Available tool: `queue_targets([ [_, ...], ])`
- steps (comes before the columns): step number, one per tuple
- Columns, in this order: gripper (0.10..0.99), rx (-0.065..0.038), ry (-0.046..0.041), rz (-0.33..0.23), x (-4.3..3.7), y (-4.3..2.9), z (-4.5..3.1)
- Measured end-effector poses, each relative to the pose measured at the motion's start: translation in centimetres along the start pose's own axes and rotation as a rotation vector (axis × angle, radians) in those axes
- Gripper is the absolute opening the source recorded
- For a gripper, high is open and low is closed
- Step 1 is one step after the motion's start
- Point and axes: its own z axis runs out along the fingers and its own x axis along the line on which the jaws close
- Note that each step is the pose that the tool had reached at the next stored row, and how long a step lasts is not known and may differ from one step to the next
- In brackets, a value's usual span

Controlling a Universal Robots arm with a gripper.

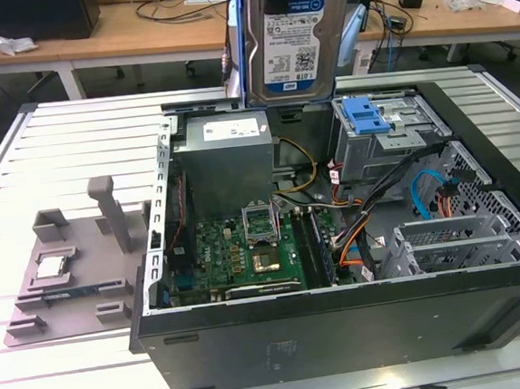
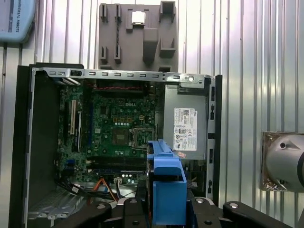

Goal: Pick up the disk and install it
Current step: 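Pick up the disk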

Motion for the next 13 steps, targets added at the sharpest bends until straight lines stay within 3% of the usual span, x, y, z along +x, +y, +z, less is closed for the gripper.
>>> queue_targets([
  [13,0.365,0.0,0.0,0.0,1.64,-0.04,0.14],
])
